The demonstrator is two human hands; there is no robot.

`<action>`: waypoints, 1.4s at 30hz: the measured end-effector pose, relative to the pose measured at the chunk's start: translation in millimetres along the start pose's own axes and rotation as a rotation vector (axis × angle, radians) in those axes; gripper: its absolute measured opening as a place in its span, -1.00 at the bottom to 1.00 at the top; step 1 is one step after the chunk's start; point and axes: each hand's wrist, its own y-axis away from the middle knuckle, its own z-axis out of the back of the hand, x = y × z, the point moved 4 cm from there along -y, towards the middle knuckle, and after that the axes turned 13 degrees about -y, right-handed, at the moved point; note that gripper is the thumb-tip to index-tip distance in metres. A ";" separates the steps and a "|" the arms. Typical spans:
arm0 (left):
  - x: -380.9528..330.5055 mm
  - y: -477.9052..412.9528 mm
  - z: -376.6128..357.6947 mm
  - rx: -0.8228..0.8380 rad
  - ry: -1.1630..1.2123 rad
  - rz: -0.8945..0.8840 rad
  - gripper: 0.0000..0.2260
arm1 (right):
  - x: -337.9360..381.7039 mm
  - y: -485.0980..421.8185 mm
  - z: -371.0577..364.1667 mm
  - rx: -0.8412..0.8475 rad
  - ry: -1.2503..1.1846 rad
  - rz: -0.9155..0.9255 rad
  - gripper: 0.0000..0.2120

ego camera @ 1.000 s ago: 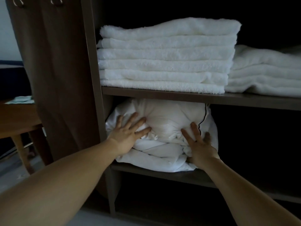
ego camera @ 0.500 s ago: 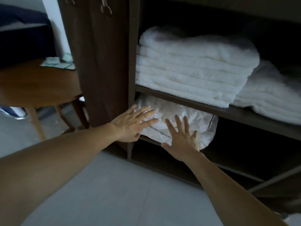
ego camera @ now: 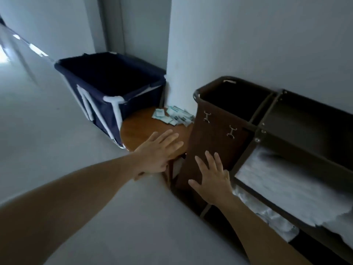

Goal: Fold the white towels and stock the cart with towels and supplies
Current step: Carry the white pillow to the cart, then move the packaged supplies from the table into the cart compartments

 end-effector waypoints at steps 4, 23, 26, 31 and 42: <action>54.3 30.6 9.7 0.017 0.049 0.106 -0.22 | 50.3 -22.2 26.9 0.019 0.038 0.050 -0.28; 218.7 -125.2 -123.8 0.253 0.123 0.139 -0.19 | 84.9 -293.5 -23.5 0.250 -0.098 -0.008 -0.27; 255.7 -153.0 -143.2 0.249 0.174 0.179 -0.18 | 94.5 -345.2 -17.6 0.283 -0.079 0.005 -0.28; 312.8 -198.5 -195.5 0.283 0.260 0.199 -0.19 | 106.8 -427.9 -17.2 0.277 -0.089 -0.020 -0.27; 403.7 -345.9 -350.4 0.417 0.497 0.022 -0.20 | 106.9 -608.3 -78.3 0.371 -0.152 -0.327 -0.30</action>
